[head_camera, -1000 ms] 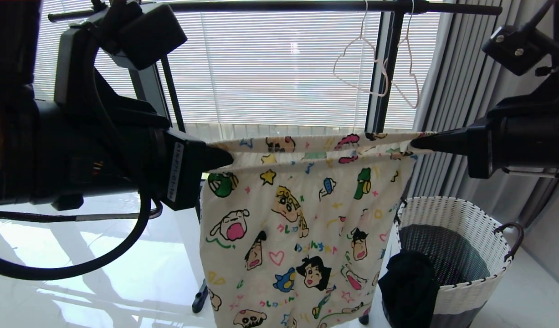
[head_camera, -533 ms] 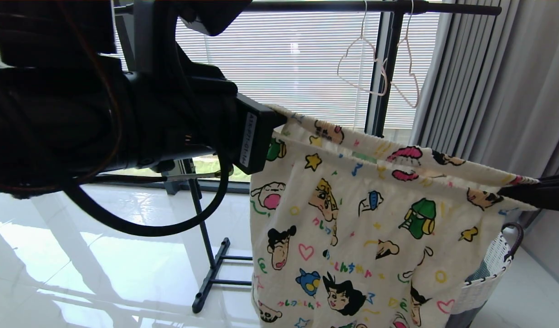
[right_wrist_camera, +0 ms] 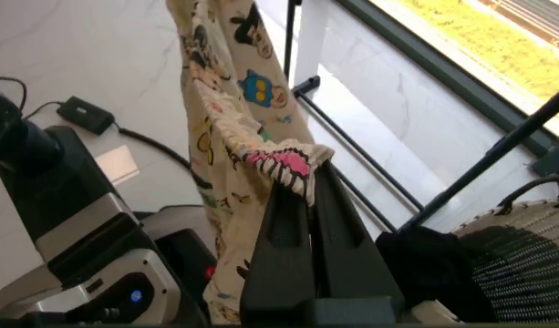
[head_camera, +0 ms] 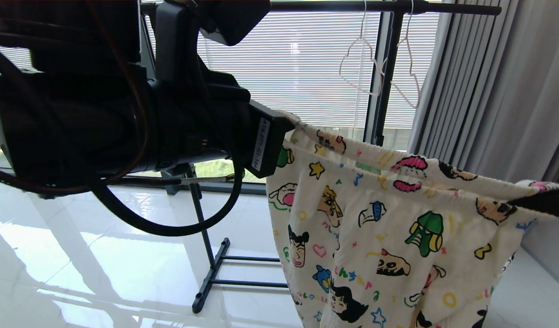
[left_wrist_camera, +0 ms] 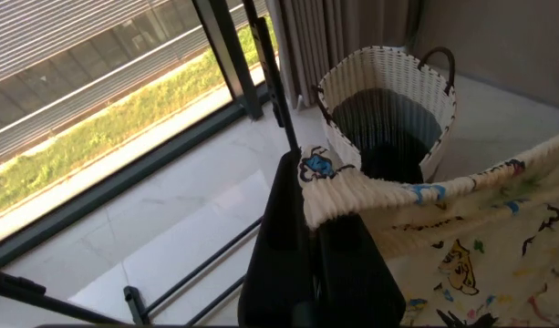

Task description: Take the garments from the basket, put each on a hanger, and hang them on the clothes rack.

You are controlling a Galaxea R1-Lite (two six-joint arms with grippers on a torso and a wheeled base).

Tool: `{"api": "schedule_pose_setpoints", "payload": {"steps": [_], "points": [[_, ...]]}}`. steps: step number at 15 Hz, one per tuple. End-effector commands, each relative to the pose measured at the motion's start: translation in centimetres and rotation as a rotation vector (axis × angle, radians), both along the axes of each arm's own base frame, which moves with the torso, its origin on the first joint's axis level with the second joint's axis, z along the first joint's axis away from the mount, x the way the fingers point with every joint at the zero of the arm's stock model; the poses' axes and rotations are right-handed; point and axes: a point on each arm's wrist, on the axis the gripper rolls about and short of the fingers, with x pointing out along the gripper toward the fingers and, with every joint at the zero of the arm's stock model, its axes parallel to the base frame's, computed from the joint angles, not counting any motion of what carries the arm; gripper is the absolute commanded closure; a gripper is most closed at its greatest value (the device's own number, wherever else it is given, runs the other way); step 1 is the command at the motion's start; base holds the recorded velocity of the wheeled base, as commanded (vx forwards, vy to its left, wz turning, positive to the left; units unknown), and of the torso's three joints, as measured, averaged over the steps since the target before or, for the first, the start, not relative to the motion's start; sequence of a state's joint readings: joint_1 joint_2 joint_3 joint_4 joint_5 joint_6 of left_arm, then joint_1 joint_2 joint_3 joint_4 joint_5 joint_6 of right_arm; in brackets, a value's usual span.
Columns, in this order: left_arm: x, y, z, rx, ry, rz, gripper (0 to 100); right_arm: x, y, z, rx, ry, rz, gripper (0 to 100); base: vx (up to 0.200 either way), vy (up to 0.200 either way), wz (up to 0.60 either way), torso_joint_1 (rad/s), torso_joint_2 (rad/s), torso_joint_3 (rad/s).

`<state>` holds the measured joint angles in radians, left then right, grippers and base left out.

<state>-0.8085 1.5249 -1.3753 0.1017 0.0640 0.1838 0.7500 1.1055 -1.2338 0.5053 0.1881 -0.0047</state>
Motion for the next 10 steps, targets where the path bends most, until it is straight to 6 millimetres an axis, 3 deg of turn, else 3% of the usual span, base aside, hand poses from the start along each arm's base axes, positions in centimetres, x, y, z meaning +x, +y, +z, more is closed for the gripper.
{"api": "schedule_pose_setpoints", "payload": {"steps": [1,5,10], "points": [[-2.2,1.4,1.0,-0.02,0.034,-0.014,100,3.3,2.0,0.7,0.016,-0.016,-0.047,100,0.0,0.0,0.0,0.0,0.0,0.0],[-7.9,2.7,1.2,-0.056,0.238,-0.12,100,7.3,5.2,3.3,0.047,-0.05,-0.05,100,0.0,0.0,0.0,0.0,0.0,0.0],[-9.7,2.3,0.2,-0.038,0.27,-0.144,100,8.7,6.6,4.1,0.059,-0.066,-0.042,100,0.0,0.0,0.0,0.0,0.0,0.0]]}}
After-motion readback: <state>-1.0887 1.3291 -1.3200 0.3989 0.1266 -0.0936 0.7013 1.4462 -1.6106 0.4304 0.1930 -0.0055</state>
